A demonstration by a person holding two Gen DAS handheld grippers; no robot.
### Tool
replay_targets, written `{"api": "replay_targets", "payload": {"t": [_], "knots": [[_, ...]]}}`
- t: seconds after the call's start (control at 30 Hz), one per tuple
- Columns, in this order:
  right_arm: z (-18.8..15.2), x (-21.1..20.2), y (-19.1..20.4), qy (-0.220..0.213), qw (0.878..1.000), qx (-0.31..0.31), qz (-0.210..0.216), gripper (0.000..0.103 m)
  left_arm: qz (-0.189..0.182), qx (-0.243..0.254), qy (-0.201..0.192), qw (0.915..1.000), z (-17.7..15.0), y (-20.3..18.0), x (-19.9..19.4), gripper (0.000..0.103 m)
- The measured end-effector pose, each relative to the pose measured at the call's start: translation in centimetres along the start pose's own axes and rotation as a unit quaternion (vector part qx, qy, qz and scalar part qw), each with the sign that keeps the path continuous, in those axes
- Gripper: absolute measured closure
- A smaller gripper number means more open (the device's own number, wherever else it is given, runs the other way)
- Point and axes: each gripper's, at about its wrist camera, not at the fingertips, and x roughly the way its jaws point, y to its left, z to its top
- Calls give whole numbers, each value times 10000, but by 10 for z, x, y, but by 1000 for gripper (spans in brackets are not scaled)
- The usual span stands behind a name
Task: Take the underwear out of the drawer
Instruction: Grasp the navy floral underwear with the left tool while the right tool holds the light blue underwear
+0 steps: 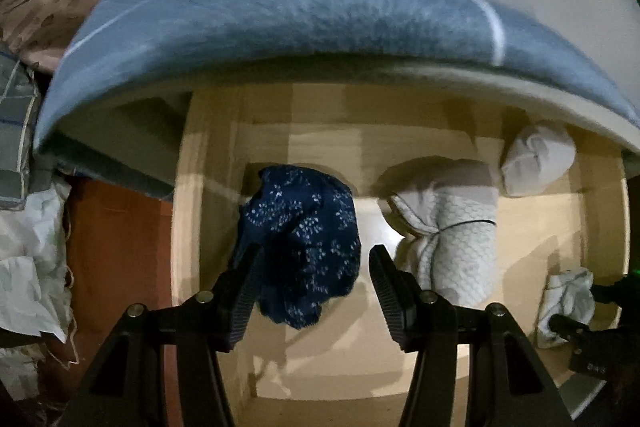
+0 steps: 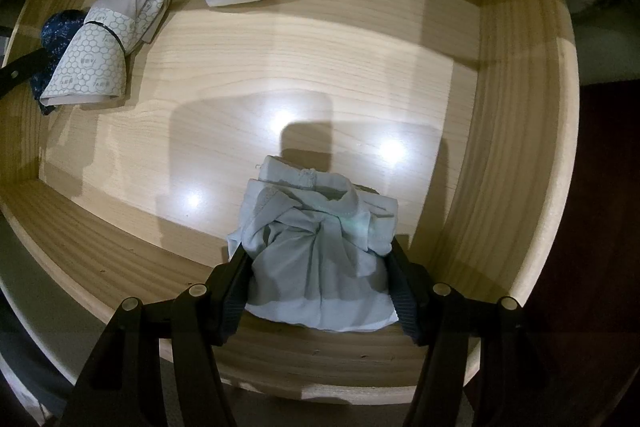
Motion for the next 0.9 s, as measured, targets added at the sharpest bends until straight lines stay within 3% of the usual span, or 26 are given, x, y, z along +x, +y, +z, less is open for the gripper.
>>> {"api": "replay_targets", "payload": {"t": [0.5, 0.6, 0.9], "knots": [[-2, 5, 7, 4, 10000, -4, 35, 43, 431, 685, 328, 9962, 7, -25, 28, 48], [-3, 7, 8, -4, 10000, -7, 51, 43, 575, 810, 401, 9942, 8, -29, 31, 65], [-3, 6, 9, -10, 9999, -10, 114, 43, 224, 693, 791, 9942, -1, -22, 24, 74]]}}
